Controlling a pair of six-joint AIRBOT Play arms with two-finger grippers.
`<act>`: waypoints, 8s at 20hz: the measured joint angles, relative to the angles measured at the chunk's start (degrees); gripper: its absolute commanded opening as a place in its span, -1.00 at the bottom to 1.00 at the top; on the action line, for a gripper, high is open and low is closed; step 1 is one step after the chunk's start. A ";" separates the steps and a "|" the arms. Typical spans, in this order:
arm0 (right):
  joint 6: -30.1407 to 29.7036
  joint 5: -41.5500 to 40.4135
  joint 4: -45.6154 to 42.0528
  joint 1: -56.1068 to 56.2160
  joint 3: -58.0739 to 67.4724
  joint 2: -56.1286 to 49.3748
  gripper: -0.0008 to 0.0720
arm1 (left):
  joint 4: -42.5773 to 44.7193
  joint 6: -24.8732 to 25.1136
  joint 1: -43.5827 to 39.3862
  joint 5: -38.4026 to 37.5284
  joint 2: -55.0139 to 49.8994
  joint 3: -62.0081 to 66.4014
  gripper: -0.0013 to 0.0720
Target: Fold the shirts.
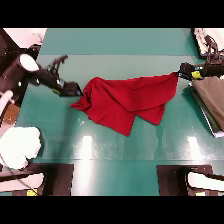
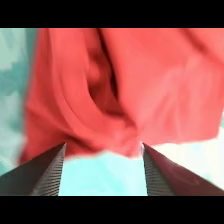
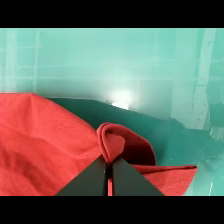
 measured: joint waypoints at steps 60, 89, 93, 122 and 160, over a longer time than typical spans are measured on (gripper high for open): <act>-10.34 7.39 5.64 -16.41 -36.02 4.39 -0.14 | 1.16 -8.31 -1.68 16.02 22.58 -18.01 -0.90; -9.46 -2.54 7.69 -13.38 9.55 32.68 -0.94 | 7.15 -6.97 -1.66 9.33 23.34 43.85 -0.90; -9.40 -2.75 7.34 -13.46 20.74 35.04 -0.94 | 4.20 -6.91 -1.66 9.90 25.49 52.46 -0.90; 2.43 13.25 -15.37 -1.55 32.46 -18.49 -0.94 | 9.49 -3.39 -1.66 25.62 -13.07 26.10 -0.90; -2.67 13.46 -6.84 -6.71 -8.61 1.62 -0.25 | 2.69 -0.76 14.32 -3.96 16.06 -25.44 0.68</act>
